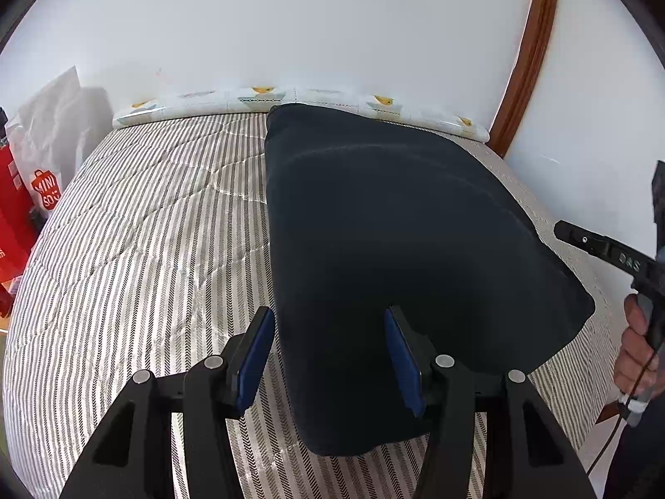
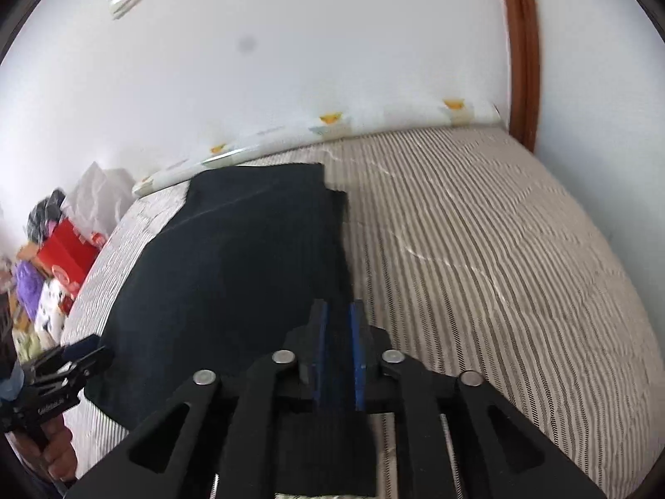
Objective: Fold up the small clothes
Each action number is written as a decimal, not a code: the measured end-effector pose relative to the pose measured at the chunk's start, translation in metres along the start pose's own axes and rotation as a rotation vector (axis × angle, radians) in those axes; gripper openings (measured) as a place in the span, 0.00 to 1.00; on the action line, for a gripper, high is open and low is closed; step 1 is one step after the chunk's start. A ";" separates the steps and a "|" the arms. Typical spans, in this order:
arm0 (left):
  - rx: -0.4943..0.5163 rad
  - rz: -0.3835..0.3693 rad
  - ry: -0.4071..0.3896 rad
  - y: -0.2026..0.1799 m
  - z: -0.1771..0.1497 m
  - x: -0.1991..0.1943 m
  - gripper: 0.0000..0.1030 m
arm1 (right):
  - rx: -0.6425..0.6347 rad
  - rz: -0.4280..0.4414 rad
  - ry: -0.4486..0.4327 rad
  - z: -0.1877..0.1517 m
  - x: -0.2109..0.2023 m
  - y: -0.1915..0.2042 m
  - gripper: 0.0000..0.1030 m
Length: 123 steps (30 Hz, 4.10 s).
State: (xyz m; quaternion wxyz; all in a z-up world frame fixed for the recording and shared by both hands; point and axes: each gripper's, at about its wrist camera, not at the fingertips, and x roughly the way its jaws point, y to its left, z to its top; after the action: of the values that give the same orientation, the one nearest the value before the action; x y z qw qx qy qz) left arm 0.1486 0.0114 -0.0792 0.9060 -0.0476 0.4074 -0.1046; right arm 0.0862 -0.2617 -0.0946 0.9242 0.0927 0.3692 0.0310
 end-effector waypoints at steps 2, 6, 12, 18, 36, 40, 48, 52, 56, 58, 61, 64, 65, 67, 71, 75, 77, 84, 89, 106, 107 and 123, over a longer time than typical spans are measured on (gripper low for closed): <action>-0.005 0.008 0.007 0.000 -0.001 -0.001 0.50 | -0.061 -0.011 -0.017 -0.004 -0.004 0.016 0.31; -0.009 0.036 0.023 -0.003 0.000 -0.005 0.50 | -0.138 -0.026 0.007 -0.015 0.001 0.038 0.32; -0.014 0.059 0.023 -0.004 -0.008 -0.011 0.53 | -0.158 -0.078 0.037 -0.024 0.008 0.039 0.35; -0.052 0.033 0.028 0.006 -0.018 -0.021 0.56 | -0.143 -0.119 0.049 -0.030 0.002 0.030 0.44; 0.001 0.051 -0.083 -0.023 -0.028 -0.114 0.67 | -0.038 -0.187 -0.037 -0.030 -0.106 0.046 0.77; 0.000 0.060 -0.137 -0.030 -0.037 -0.145 0.74 | -0.042 -0.220 -0.062 -0.037 -0.141 0.058 0.80; 0.011 0.102 -0.175 -0.042 -0.051 -0.178 0.76 | -0.056 -0.246 -0.130 -0.061 -0.186 0.063 1.00; 0.014 0.115 -0.182 -0.048 -0.053 -0.185 0.76 | -0.052 -0.259 -0.140 -0.066 -0.199 0.060 1.00; 0.022 0.126 -0.198 -0.056 -0.056 -0.191 0.77 | -0.034 -0.257 -0.146 -0.073 -0.211 0.056 1.00; 0.038 0.142 -0.200 -0.061 -0.058 -0.193 0.77 | -0.038 -0.270 -0.153 -0.076 -0.215 0.057 1.00; 0.042 0.135 -0.197 -0.067 -0.058 -0.194 0.77 | -0.033 -0.280 -0.155 -0.078 -0.219 0.054 1.00; 0.044 0.134 -0.202 -0.071 -0.059 -0.196 0.78 | -0.020 -0.280 -0.155 -0.080 -0.222 0.050 1.00; 0.046 0.133 -0.204 -0.073 -0.058 -0.195 0.78 | -0.018 -0.282 -0.155 -0.081 -0.223 0.049 1.00; 0.044 0.132 -0.202 -0.074 -0.058 -0.195 0.78 | -0.016 -0.298 -0.157 -0.081 -0.225 0.048 1.00; 0.043 0.121 -0.202 -0.078 -0.058 -0.194 0.78 | -0.010 -0.302 -0.162 -0.082 -0.229 0.047 1.00; 0.046 0.124 -0.208 -0.079 -0.058 -0.196 0.78 | -0.008 -0.304 -0.163 -0.082 -0.230 0.046 1.00; 0.049 0.129 -0.209 -0.080 -0.059 -0.196 0.78 | -0.003 -0.303 -0.162 -0.082 -0.230 0.045 1.00; 0.051 0.130 -0.198 -0.079 -0.060 -0.193 0.78 | 0.011 -0.307 -0.155 -0.083 -0.230 0.044 1.00; 0.049 0.134 -0.197 -0.079 -0.060 -0.193 0.78 | 0.012 -0.309 -0.154 -0.083 -0.230 0.046 1.00; 0.046 0.136 -0.194 -0.075 -0.060 -0.195 0.78 | 0.015 -0.309 -0.153 -0.083 -0.229 0.049 1.00; 0.046 0.135 -0.194 -0.076 -0.060 -0.195 0.78 | 0.016 -0.310 -0.153 -0.083 -0.229 0.049 1.00; 0.036 0.141 -0.197 -0.071 -0.058 -0.198 0.78 | 0.013 -0.302 -0.150 -0.083 -0.227 0.053 1.00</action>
State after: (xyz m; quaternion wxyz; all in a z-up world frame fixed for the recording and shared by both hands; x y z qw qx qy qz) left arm -0.0332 -0.0131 0.0388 0.9474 -0.0129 0.3169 -0.0428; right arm -0.1353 -0.2258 0.0107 0.9427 0.0443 0.3092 -0.1175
